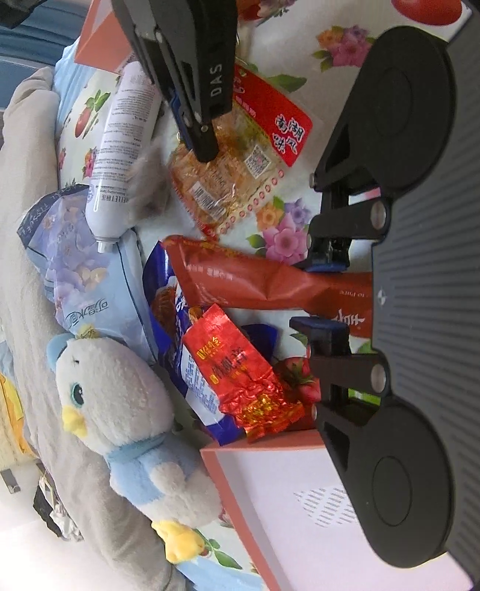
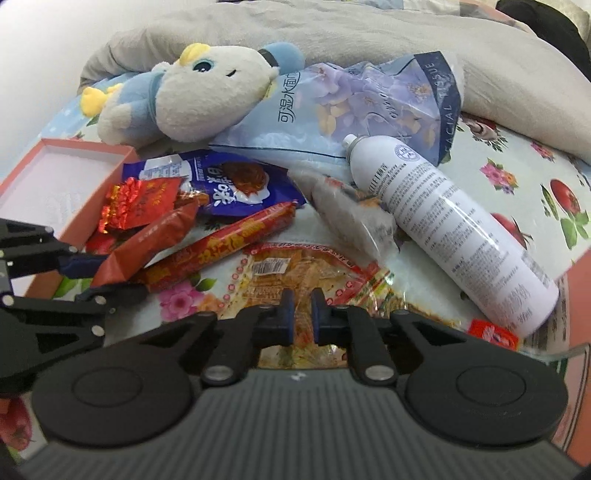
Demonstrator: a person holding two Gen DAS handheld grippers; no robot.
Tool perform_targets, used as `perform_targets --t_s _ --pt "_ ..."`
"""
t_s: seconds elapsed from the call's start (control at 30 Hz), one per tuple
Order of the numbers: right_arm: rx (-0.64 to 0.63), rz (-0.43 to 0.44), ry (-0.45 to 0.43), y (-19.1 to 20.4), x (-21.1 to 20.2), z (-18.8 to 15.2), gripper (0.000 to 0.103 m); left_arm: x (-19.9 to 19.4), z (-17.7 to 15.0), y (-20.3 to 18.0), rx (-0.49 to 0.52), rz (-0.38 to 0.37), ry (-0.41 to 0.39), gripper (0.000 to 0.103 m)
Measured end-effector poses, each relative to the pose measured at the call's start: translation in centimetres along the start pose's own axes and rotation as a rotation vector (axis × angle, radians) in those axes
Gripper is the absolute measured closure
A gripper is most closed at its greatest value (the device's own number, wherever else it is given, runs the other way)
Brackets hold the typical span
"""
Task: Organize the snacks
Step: 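Lift the red wrapper with left tool while right tool lifts the clear bag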
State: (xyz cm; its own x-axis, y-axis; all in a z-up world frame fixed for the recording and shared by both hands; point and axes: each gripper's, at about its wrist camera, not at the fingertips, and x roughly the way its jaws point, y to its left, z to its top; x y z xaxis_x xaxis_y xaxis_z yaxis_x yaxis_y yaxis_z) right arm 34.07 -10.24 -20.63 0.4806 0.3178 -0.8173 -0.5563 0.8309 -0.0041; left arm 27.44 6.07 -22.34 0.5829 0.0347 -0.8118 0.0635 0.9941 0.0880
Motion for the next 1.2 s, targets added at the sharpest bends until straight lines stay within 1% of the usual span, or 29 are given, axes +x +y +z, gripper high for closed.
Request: perform_targets --t_s 0.03,0.13,0.5,0.67,0.77,0.9,1.07,1.1,1.17,1.2 --pt "0.006 0.002 0.001 0.1 -0.4 -0.2 0.092 -0.3 -0.1 -0.1 -0.002 0.002 -0.002 0.084" --pt "0.014 0.001 0.005 0.3 -1.6 -1.0 0.092 -1.1 -0.5 -0.2 -0.015 -0.012 0.002 0.087" --pt "0.060 -0.008 0.026 1.1 -6.1 -5.2 0.092 -4.2 -3.4 -1.9 -0.035 -0.027 0.014 0.088" --pt "0.068 -0.010 0.030 1.5 -7.8 -7.0 0.092 -5.9 -4.7 -2.2 -0.076 -0.043 0.019 0.088" --pt "0.067 -0.015 0.024 1.8 -8.9 -7.9 0.092 -6.9 -5.4 -2.4 -0.106 -0.068 0.022 0.088" --pt "0.096 -0.018 0.040 1.8 -9.5 -9.4 0.091 -8.1 -6.3 -3.3 -0.115 -0.081 0.015 0.088" --pt "0.167 -0.052 0.082 1.5 -9.6 -11.2 0.089 -9.1 -7.5 -3.9 -0.136 -0.108 0.019 0.088" --pt "0.188 -0.057 0.086 1.3 -9.7 -11.5 0.084 -9.3 -7.7 -4.0 -0.134 -0.110 0.017 0.088" --pt "0.239 -0.055 0.095 0.7 -9.5 -12.0 0.060 -9.6 -8.0 -4.0 -0.139 -0.110 0.015 0.088" --pt "0.269 -0.049 0.094 0.4 -9.5 -12.2 0.038 -9.7 -8.1 -3.9 -0.147 -0.113 0.014 0.088"
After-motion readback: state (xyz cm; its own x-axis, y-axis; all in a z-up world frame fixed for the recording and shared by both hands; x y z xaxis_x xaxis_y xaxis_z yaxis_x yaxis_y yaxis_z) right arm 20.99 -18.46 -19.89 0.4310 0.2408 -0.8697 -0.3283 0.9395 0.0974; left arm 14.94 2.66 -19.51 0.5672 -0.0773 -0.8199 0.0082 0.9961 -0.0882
